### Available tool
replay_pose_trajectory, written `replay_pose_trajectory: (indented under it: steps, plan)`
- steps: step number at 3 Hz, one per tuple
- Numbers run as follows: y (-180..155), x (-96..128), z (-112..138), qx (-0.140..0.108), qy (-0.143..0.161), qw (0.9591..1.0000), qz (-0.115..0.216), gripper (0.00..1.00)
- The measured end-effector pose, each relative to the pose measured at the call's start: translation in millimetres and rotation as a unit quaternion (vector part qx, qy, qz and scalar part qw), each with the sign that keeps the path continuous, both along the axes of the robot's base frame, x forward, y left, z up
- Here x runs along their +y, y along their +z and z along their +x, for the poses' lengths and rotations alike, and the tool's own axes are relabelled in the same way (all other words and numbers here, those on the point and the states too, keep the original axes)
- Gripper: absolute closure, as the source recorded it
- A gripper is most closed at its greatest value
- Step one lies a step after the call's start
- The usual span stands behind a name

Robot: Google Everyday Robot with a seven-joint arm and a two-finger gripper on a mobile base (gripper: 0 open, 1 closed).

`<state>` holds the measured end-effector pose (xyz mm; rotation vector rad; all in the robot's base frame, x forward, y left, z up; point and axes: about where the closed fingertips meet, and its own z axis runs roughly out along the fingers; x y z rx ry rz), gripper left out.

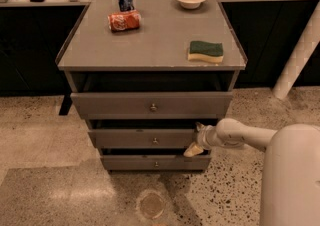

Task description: Open middle drawer

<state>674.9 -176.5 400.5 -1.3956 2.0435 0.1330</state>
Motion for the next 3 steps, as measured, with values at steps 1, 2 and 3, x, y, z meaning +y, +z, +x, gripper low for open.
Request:
replay_pose_trajectory:
  steps: [1, 2, 3]
  plan:
    - [0.0, 0.0, 0.0, 0.000, 0.000, 1.0000, 0.000, 0.42]
    - [0.0, 0.1, 0.0, 0.000, 0.000, 1.0000, 0.000, 0.65]
    - [-0.1, 0.1, 0.0, 0.000, 0.000, 1.0000, 0.000, 0.89]
